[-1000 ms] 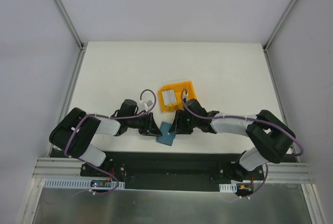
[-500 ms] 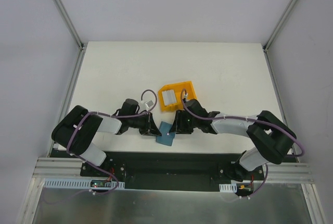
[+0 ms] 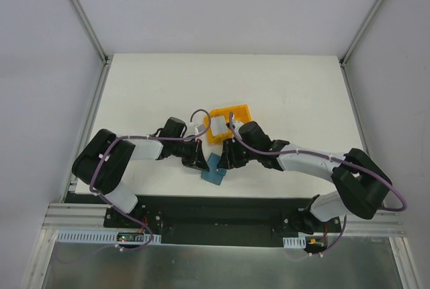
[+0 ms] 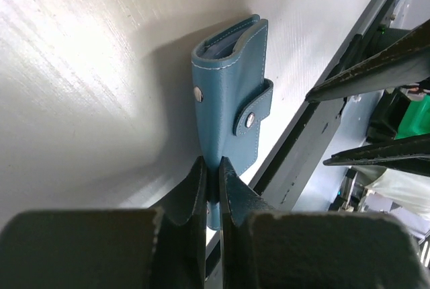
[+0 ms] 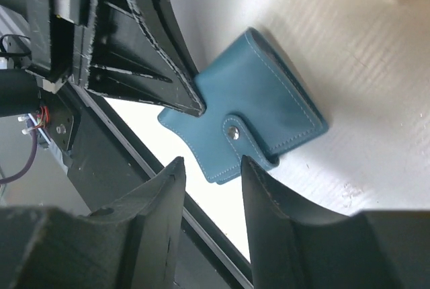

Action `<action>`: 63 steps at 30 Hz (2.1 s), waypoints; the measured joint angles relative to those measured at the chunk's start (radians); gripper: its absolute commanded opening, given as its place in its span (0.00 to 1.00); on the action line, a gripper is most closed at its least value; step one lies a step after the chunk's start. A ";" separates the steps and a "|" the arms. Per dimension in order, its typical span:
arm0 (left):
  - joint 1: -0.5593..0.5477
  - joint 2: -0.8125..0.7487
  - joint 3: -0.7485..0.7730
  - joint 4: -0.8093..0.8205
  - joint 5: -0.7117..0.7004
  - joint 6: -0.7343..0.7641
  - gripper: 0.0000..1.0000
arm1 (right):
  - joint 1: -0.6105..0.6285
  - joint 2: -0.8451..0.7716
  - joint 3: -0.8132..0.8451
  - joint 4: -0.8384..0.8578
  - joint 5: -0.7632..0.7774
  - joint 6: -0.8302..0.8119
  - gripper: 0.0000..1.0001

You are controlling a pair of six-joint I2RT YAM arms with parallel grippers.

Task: Put the credit cards into the card holder
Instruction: Open the card holder at the center of the board.

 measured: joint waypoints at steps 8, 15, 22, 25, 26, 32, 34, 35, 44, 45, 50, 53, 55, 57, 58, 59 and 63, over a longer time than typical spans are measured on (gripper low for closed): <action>0.000 0.018 0.023 -0.047 0.029 0.076 0.00 | -0.041 0.094 0.054 0.002 -0.113 -0.098 0.40; 0.000 0.018 0.028 -0.068 0.044 0.101 0.00 | -0.055 0.159 0.055 0.002 -0.184 -0.138 0.40; 0.000 0.024 0.035 -0.081 0.051 0.113 0.00 | -0.057 0.188 0.055 0.006 -0.257 -0.158 0.40; 0.000 0.027 0.037 -0.090 0.051 0.116 0.00 | -0.061 0.206 0.058 0.011 -0.287 -0.161 0.38; 0.000 0.027 0.038 -0.095 0.050 0.116 0.00 | -0.063 0.212 0.060 0.013 -0.297 -0.161 0.38; 0.000 0.027 0.038 -0.098 0.043 0.104 0.00 | -0.070 0.237 0.063 0.037 -0.351 -0.160 0.33; 0.000 0.027 0.038 -0.098 0.042 0.099 0.00 | -0.070 0.248 0.068 0.041 -0.362 -0.160 0.29; 0.000 0.027 0.038 -0.098 0.042 0.097 0.00 | -0.069 0.256 0.073 0.042 -0.367 -0.160 0.26; 0.000 0.025 0.035 -0.101 -0.019 0.022 0.00 | -0.061 0.286 0.084 0.050 -0.365 -0.175 0.01; 0.000 0.022 0.032 -0.101 -0.033 0.006 0.00 | -0.060 0.283 0.078 0.060 -0.366 -0.179 0.01; -0.005 -0.009 0.006 -0.098 -0.101 -0.083 0.00 | -0.051 0.243 0.026 0.126 -0.364 -0.210 0.01; -0.004 -0.017 -0.003 -0.097 -0.141 -0.121 0.00 | -0.040 0.216 -0.012 0.139 -0.392 -0.232 0.01; -0.005 -0.023 -0.005 -0.094 -0.159 -0.137 0.00 | -0.034 0.203 -0.035 0.142 -0.402 -0.246 0.01; -0.005 -0.026 -0.006 -0.094 -0.171 -0.150 0.00 | -0.034 0.196 -0.047 0.143 -0.407 -0.258 0.20; -0.005 -0.031 -0.010 -0.094 -0.177 -0.157 0.00 | -0.034 0.193 -0.050 0.143 -0.406 -0.261 0.20; -0.005 -0.040 -0.017 -0.090 -0.182 -0.160 0.00 | -0.034 0.188 -0.053 0.140 -0.407 -0.263 0.20; -0.005 -0.085 -0.050 -0.073 -0.196 -0.160 0.00 | -0.034 0.157 -0.074 0.126 -0.385 -0.253 0.38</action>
